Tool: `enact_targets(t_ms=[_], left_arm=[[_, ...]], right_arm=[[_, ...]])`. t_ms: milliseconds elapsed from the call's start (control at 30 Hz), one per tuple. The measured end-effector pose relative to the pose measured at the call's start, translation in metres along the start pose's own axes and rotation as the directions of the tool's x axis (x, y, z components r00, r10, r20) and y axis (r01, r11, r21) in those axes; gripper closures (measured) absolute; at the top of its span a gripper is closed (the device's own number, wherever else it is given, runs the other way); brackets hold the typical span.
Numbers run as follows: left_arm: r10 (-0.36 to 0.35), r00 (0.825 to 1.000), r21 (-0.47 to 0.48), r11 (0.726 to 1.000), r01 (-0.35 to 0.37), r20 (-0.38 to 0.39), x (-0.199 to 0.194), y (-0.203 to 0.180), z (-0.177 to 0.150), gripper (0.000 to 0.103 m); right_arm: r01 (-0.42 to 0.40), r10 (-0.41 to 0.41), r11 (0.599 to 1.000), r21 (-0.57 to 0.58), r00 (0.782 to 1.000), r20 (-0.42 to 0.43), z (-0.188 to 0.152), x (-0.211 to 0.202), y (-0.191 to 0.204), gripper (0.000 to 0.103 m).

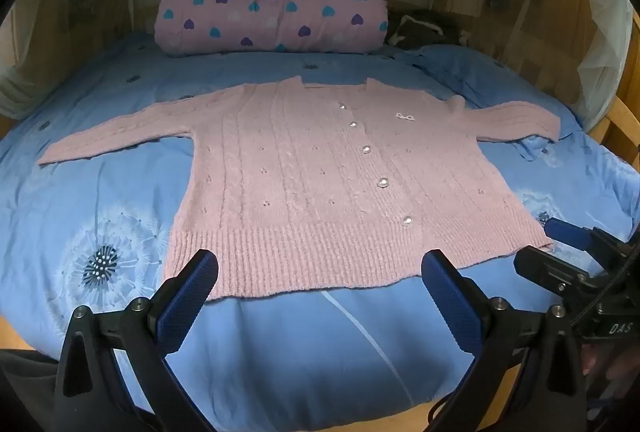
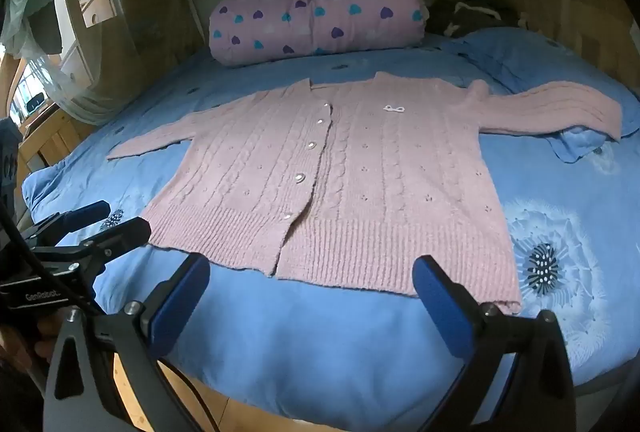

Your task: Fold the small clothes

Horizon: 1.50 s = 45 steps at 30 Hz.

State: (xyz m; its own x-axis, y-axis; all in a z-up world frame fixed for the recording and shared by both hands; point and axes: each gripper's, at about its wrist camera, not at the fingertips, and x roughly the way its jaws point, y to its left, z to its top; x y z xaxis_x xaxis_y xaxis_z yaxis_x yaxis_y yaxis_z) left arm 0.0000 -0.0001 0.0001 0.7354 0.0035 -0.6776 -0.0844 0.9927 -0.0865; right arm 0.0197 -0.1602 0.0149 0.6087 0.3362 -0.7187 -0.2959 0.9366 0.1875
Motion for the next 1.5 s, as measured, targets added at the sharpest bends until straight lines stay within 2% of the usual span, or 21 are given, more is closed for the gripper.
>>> enact_targets(t_ms=[1500], left_arm=[[-0.004, 1.0, -0.002, 1.0, 0.004, -0.003, 0.0004, 0.0, 0.0002, 0.004]], right_arm=[[-0.006, 0.007, 1.0, 0.003, 1.0, -0.01, -0.002, 0.0016, 0.0058, 0.0]])
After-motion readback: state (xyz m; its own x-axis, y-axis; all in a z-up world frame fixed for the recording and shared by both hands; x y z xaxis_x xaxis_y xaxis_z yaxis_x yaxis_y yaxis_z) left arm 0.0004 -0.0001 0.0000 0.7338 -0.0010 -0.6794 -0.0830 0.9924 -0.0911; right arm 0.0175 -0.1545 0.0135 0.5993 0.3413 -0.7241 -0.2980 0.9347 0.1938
